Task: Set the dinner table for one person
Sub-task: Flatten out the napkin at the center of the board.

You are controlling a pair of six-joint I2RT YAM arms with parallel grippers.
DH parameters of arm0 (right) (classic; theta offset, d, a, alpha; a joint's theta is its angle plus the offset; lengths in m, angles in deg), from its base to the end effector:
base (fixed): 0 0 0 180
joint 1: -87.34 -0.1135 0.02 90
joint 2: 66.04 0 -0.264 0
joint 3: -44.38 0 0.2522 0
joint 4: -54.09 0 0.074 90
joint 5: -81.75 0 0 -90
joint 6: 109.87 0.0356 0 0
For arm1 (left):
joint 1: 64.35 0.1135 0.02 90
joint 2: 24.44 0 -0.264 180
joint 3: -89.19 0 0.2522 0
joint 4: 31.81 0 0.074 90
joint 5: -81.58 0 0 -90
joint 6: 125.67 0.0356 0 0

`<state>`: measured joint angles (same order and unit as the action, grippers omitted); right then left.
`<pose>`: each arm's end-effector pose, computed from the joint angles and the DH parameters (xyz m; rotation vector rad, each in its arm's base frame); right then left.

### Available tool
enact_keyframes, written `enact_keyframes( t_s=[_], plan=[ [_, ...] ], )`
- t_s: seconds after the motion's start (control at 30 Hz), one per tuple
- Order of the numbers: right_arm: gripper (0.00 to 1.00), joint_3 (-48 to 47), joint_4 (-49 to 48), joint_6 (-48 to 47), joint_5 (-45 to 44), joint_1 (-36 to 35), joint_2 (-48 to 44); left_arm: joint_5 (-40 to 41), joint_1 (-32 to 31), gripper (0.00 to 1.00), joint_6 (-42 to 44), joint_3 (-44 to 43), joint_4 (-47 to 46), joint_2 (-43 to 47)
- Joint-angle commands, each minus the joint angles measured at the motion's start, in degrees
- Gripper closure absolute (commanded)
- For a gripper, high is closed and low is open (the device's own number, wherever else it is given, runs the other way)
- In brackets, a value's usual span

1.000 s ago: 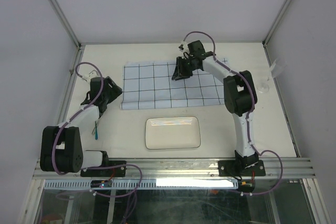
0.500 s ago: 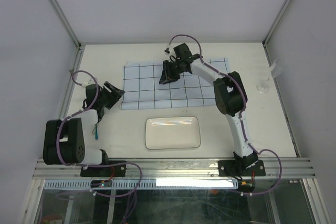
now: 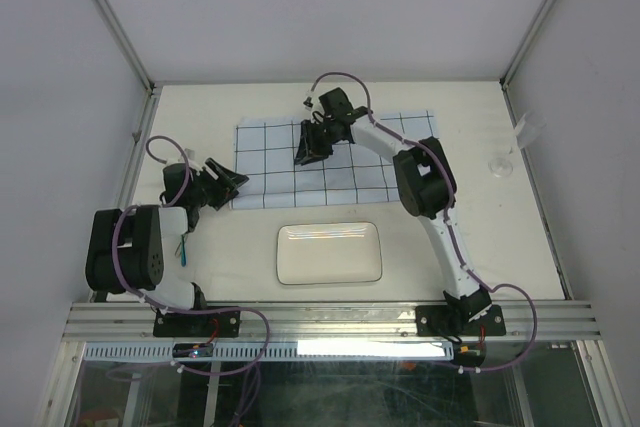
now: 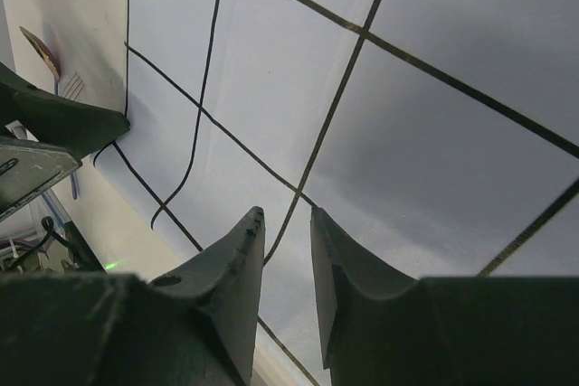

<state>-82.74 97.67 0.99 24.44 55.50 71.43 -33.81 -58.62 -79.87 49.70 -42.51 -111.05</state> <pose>0.4349 0.2927 0.1626 -0.5007 2.5891 1.0693 0.2616 0.0109 0.1292 -0.7193 2.1527 -0.8548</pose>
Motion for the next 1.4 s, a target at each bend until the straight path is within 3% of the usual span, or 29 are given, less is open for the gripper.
enact_keyframes(
  t_s=[0.0,0.27,0.63,1.37],
  plan=[
    [0.69,-3.4,-0.9,1.0,1.4,-1.3,-0.3,-3.2,0.6,0.36,0.1,-0.3,-4.4,-0.6],
    [0.69,-3.9,-0.1,0.5,1.2,-1.5,-0.2,2.5,0.7,0.36,3.9,-1.4,1.5,7.0],
    [0.69,-4.2,-0.2,0.8,1.3,-1.8,0.0,10.9,0.7,0.36,7.8,-1.4,9.1,11.1],
    [0.69,-5.2,0.3,0.8,1.4,-2.2,1.1,5.9,0.6,0.36,3.3,0.0,-1.2,1.8]
  ],
)
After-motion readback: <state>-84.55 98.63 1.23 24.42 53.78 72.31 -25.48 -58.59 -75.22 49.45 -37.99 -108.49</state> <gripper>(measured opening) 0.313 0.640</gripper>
